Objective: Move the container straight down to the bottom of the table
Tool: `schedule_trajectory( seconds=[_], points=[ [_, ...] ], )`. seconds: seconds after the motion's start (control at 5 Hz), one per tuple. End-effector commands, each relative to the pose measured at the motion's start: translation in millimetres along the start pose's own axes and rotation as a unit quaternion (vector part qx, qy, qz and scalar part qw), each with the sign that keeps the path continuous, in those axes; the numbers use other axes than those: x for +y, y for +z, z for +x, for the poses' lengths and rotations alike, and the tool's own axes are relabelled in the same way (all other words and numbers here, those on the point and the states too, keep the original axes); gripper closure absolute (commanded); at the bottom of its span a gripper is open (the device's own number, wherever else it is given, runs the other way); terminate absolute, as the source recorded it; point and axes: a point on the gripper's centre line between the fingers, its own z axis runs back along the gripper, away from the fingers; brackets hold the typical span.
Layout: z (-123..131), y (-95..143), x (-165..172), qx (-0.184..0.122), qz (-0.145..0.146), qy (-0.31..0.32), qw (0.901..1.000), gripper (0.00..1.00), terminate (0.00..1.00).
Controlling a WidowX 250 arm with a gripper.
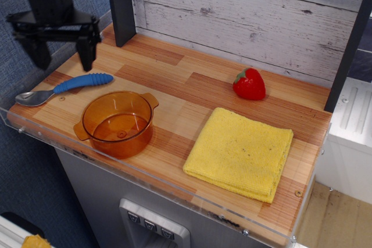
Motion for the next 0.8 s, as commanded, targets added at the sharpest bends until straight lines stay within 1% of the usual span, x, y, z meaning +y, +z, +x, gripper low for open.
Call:
schedule_trajectory(
  seconds=[0.0, 0.2, 0.4, 0.6],
  points=[
    [52.7, 13.0, 22.5, -0.049, 0.017, -0.01, 0.9986, 0.0, 0.0],
    [62.0, 10.5, 20.8, -0.048, -0.005, -0.133, 0.9899, 0.0, 0.0],
    [62.0, 10.5, 20.8, -0.048, -0.005, -0.133, 0.9899, 0.0, 0.0],
    [62.0, 10.5, 20.8, -0.048, -0.005, -0.133, 0.9899, 0.0, 1.0]
  ],
)
